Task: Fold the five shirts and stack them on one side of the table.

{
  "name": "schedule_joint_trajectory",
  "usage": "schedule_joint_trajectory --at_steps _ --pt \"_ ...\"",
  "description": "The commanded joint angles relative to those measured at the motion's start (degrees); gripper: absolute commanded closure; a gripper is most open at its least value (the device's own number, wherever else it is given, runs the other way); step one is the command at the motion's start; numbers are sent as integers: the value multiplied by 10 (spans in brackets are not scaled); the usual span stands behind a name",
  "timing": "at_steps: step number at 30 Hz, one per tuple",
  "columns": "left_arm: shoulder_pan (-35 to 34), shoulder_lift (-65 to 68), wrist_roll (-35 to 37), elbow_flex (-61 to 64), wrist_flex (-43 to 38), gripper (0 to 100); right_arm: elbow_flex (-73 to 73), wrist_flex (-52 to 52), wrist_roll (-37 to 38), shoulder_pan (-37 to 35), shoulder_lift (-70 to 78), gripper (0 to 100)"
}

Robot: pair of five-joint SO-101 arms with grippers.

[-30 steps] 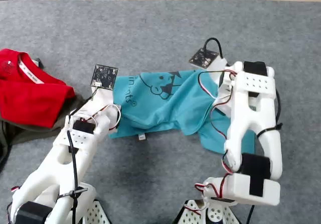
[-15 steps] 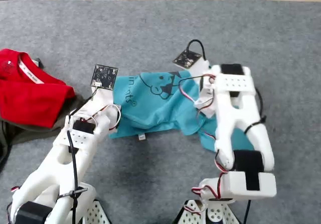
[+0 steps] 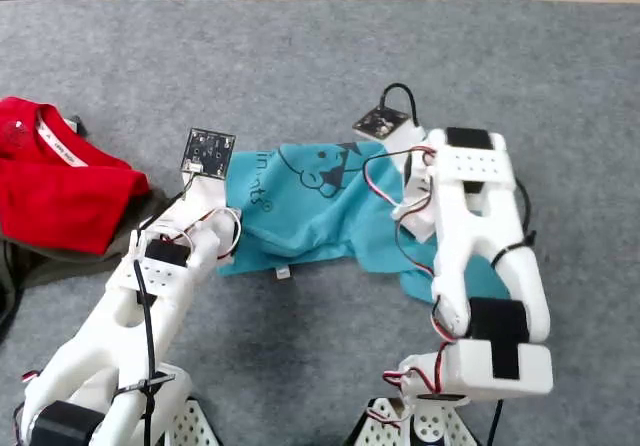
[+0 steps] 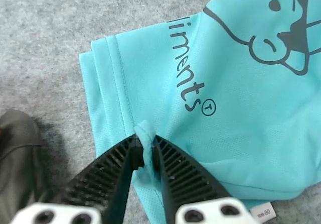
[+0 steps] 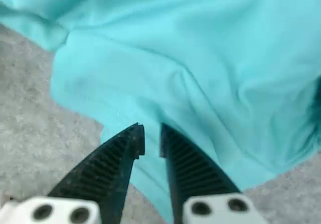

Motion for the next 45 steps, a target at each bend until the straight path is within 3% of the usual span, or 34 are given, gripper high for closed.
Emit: schedule_joint_trajectory --at_steps 1,4,8,9,12,18,24,31,36,45 --pt "-4 -2 0 -1 -11 970 -22 12 30 43 -54 863" --pt "-4 -2 0 -1 -11 970 -22 15 98 75 -81 848" --pt "-4 -2 0 -1 -11 970 -1 40 296 125 -104 848" --pt "-4 -2 0 -1 -11 970 1 41 315 138 -105 848" --pt "-4 -2 1 -1 -11 970 9 55 280 149 -99 847" --pt "-3 -2 2 -1 -11 970 55 63 54 117 -66 848" --pt "-3 -2 0 -1 -11 970 89 -26 -60 88 -41 845" --pt "-3 -2 0 -1 -11 970 87 -62 -69 91 27 857" --pt "-3 -2 0 -1 -11 970 73 -60 -69 92 52 980" --pt "-3 -2 1 -1 -11 970 -61 -3 -68 135 26 985"
